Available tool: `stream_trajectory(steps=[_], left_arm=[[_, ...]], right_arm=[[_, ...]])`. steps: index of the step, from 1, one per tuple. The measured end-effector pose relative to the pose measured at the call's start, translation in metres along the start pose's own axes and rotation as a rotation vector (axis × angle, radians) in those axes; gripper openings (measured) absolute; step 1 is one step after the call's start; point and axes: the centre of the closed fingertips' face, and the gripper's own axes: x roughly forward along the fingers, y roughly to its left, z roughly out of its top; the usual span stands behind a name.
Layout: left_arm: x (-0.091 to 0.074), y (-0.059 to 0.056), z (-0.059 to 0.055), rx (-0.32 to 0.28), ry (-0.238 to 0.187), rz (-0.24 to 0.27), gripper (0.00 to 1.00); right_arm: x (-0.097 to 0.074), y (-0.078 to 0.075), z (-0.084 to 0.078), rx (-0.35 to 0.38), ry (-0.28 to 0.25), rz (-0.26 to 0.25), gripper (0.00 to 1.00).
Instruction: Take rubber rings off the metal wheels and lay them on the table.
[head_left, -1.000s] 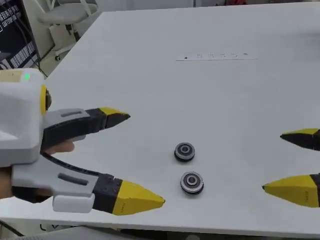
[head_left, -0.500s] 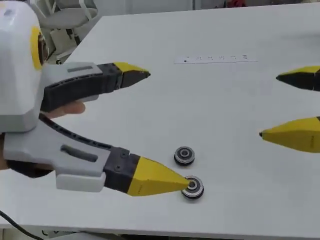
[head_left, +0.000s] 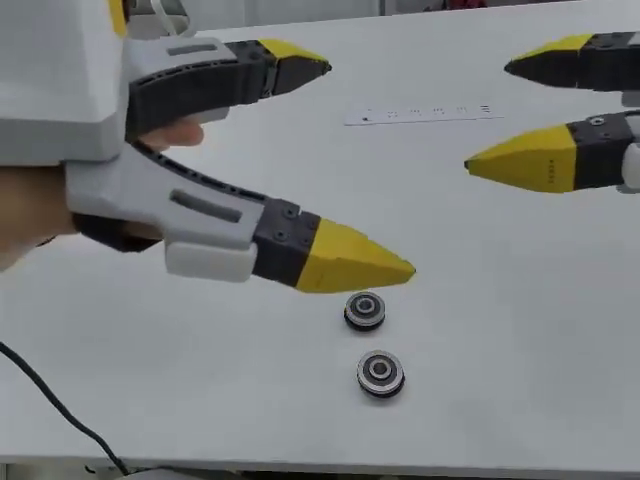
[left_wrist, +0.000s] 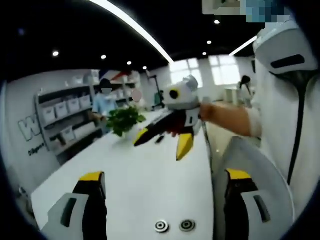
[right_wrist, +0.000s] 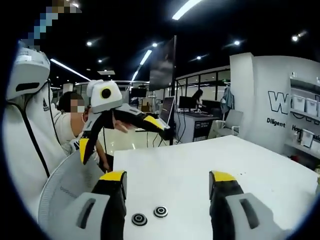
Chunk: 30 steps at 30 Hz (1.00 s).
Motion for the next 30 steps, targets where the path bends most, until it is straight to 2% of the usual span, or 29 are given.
stream_trajectory(steps=[2,3,5,8,10,11,14,18,22,26,28,30], left_arm=[[0.005,0.001,-0.009,-0.007,0.017,-0.004,0.98],[0.008,0.0,-0.022,-0.019,0.045,-0.009,0.98],[0.013,-0.004,-0.035,-0.029,0.066,-0.025,0.97],[0.019,-0.004,-0.049,-0.087,0.06,-0.03,0.96],[0.023,-0.001,-0.058,-0.115,0.061,-0.017,0.96],[0.025,-0.001,-0.061,-0.118,0.06,-0.017,0.96],[0.029,-0.004,-0.073,-0.14,0.055,-0.024,0.95],[0.037,-0.009,-0.093,-0.17,0.095,-0.021,0.93],[0.038,-0.012,-0.108,-0.182,0.116,-0.027,0.89],[0.038,-0.012,-0.118,-0.198,0.116,-0.016,0.85],[0.038,-0.008,-0.123,-0.195,0.108,0.015,0.79],[0.039,-0.009,-0.128,-0.197,0.108,0.016,0.76]], right_arm=[[0.006,0.001,-0.004,-0.004,-0.006,0.006,0.67],[0.012,0.002,-0.008,0.006,-0.022,0.021,0.68],[0.017,0.004,-0.017,0.053,-0.032,0.051,0.65],[0.022,0.0,-0.026,0.092,-0.067,0.05,0.63],[0.027,-0.009,-0.034,0.155,-0.11,0.02,0.62],[0.028,-0.013,-0.042,0.176,-0.1,0.003,0.6],[0.029,-0.013,-0.055,0.136,-0.068,0.006,0.59],[0.031,-0.006,-0.062,0.16,-0.072,0.049,0.56],[0.034,-0.005,-0.075,0.145,-0.044,0.051,0.53],[0.037,-0.002,-0.085,0.158,-0.025,0.07,0.53],[0.04,0.001,-0.091,0.166,-0.012,0.084,0.52],[0.043,0.005,-0.099,0.169,0.017,0.096,0.51]])
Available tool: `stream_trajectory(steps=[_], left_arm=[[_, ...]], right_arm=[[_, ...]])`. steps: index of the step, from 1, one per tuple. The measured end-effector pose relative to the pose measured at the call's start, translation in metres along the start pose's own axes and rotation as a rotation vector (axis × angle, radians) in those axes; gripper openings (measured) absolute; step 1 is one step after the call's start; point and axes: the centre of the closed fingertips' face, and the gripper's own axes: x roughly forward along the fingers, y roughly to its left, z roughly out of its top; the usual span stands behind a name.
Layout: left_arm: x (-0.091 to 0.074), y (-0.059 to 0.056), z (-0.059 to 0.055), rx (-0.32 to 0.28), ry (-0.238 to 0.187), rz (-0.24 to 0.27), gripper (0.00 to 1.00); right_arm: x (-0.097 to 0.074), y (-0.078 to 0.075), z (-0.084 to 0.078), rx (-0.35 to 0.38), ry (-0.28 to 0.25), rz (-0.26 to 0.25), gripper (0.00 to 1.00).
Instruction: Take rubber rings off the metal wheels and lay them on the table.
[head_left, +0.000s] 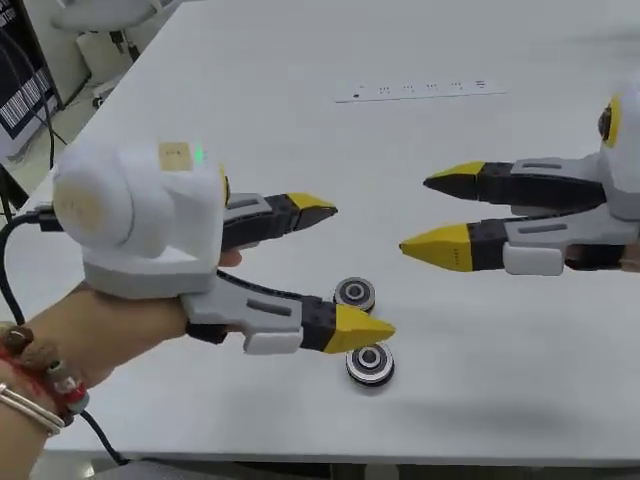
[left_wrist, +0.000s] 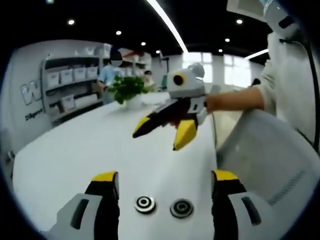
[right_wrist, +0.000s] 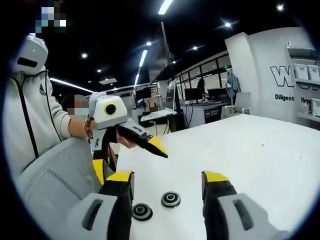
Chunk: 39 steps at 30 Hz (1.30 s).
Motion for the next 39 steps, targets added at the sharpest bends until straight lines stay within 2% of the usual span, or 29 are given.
stream_trajectory(steps=[4,6,9,12,19,22,26,30,39], left_arm=[[0.001,0.0,-0.016,0.001,0.046,0.0,0.76],[0.001,-0.002,-0.025,-0.003,0.063,-0.018,0.72],[0.001,-0.003,-0.037,-0.035,0.093,-0.04,0.63],[0.004,-0.001,-0.045,-0.042,0.108,-0.032,0.64],[0.01,-0.007,-0.05,-0.059,0.115,-0.052,0.58],[0.013,-0.013,-0.057,-0.054,0.151,-0.073,0.56],[0.016,-0.019,-0.061,-0.056,0.167,-0.093,0.53],[0.019,-0.024,-0.068,-0.039,0.202,-0.112,0.49],[0.023,-0.028,-0.072,-0.032,0.211,-0.126,0.38]], right_arm=[[0.004,0.005,-0.013,0.003,0.037,0.016,0.5],[0.007,0.008,-0.027,0.006,0.092,0.031,0.48],[0.01,0.014,-0.046,-0.033,0.175,0.052,0.46],[0.014,0.021,-0.054,-0.046,0.207,0.074,0.45],[0.019,0.033,-0.073,-0.056,0.279,0.123,0.42],[0.022,0.042,-0.084,-0.069,0.319,0.155,0.4],[0.025,0.05,-0.101,-0.096,0.391,0.192,0.37],[0.027,0.054,-0.113,-0.101,0.428,0.212,0.36],[0.029,0.055,-0.121,-0.12,0.459,0.224,0.32]])
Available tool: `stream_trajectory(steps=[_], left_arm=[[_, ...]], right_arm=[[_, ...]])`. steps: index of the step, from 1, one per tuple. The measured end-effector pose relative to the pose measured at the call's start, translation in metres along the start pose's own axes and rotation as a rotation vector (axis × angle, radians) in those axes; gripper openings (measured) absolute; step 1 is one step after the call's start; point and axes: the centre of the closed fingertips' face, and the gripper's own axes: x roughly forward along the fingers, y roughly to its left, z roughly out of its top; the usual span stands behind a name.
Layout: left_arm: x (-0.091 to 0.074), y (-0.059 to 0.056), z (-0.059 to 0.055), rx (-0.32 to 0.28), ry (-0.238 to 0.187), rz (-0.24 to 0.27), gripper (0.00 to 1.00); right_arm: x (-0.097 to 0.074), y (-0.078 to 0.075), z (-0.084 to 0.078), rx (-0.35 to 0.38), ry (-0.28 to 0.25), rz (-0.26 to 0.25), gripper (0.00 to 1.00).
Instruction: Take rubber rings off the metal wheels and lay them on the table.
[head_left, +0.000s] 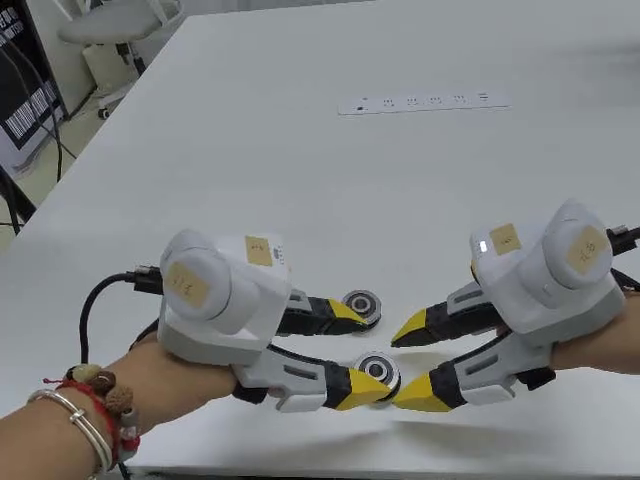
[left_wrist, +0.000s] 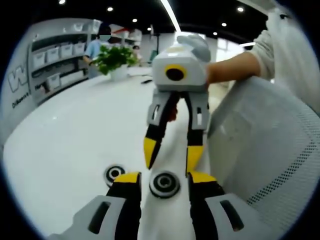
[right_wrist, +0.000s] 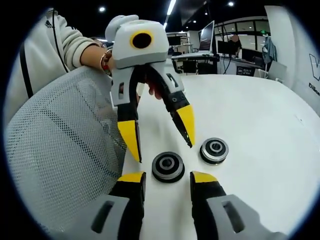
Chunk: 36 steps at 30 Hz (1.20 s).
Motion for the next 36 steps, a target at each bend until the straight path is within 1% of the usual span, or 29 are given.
stream_trajectory(steps=[5,10,15,18,24,25,26,27,28,29,31,32,36], left_arm=[[0.007,-0.002,-0.006,-0.016,0.022,-0.01,0.32],[0.009,-0.004,-0.012,-0.013,0.047,-0.014,0.3],[0.01,-0.002,-0.013,-0.016,0.047,-0.001,0.27],[0.009,0.001,-0.014,-0.028,0.044,0.005,0.24],[0.011,-0.003,-0.016,-0.005,0.046,-0.007,0.19],[0.013,-0.003,-0.014,0.024,0.028,-0.011,0.19],[0.012,-0.004,-0.016,0.032,0.039,-0.008,0.18],[0.012,-0.002,-0.016,0.07,0.038,-0.001,0.16],[0.012,-0.002,-0.016,0.086,0.035,0.001,0.16],[0.011,-0.004,-0.017,0.073,0.029,-0.006,0.16],[0.01,-0.002,-0.018,0.091,0.013,-0.001,0.14],[0.009,-0.004,-0.017,0.098,0.002,-0.011,0.14],[0.007,-0.005,-0.015,0.076,-0.03,-0.015,0.14]], right_arm=[[0.002,-0.001,-0.004,0.003,0.015,-0.005,0.29],[0.003,-0.003,-0.004,0.008,0.019,-0.013,0.26],[0.004,-0.003,-0.006,0.011,0.028,-0.013,0.24],[0.004,-0.003,-0.007,0.012,0.03,-0.017,0.23],[0.004,-0.003,-0.006,0.016,0.026,-0.018,0.21],[0.004,-0.003,-0.006,0.017,0.027,-0.018,0.21],[0.004,-0.003,-0.007,0.017,0.028,-0.017,0.21],[0.004,-0.003,-0.007,0.017,0.028,-0.017,0.21],[0.004,-0.003,-0.007,0.016,0.028,-0.016,0.2],[0.004,-0.003,-0.007,0.016,0.028,-0.017,0.2],[0.004,-0.003,-0.006,0.016,0.027,-0.02,0.2],[0.004,-0.003,-0.006,0.016,0.026,-0.02,0.2],[0.005,-0.002,-0.007,0.019,0.026,-0.017,0.19]])
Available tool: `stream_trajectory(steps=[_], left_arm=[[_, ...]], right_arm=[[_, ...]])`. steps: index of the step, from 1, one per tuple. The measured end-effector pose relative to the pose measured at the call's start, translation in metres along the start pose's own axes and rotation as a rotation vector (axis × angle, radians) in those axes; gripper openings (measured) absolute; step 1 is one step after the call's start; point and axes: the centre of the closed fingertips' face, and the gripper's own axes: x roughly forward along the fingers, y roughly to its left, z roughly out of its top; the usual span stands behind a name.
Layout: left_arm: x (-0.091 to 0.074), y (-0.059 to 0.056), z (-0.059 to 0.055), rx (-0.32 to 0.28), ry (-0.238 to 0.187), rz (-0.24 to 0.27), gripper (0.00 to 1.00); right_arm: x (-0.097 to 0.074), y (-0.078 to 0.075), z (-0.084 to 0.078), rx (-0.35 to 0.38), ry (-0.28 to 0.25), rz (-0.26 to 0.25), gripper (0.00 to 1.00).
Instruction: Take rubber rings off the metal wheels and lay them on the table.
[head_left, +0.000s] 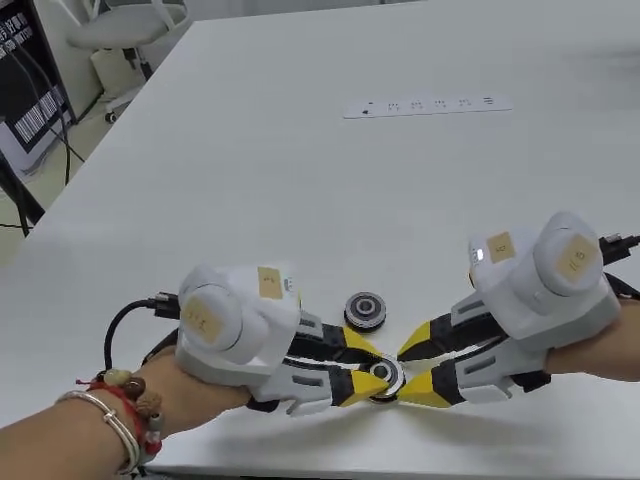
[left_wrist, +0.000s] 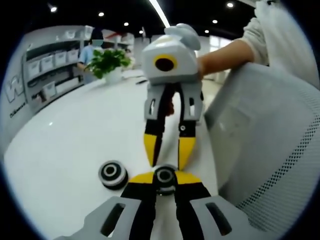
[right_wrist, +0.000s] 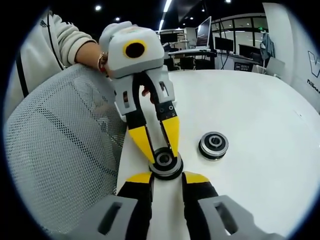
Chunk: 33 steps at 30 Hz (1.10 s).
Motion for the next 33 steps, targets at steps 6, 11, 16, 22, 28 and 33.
stream_trajectory(steps=[6,11,16,22,28,33], left_arm=[[0.002,0.0,0.003,-0.009,-0.021,0.005,0.14],[0.007,0.002,0.006,0.005,-0.027,0.017,0.14],[0.012,0.005,0.008,0.007,-0.038,0.022,0.14],[0.015,0.009,0.009,0.005,-0.065,0.026,0.14],[0.017,0.009,0.01,0.002,-0.067,0.029,0.14],[0.016,0.011,0.007,-0.001,-0.067,0.031,0.14]], right_arm=[[0.0,0.001,-0.002,-0.011,0.008,0.002,0.18],[-0.003,-0.003,-0.005,-0.009,0.024,-0.01,0.17],[-0.006,-0.007,-0.008,0.01,0.024,-0.013,0.17],[-0.008,-0.008,-0.009,0.006,0.015,-0.006,0.14],[-0.01,-0.008,-0.011,0.011,0.022,-0.004,0.07],[-0.01,-0.011,-0.013,0.022,0.032,-0.017,0.02]])
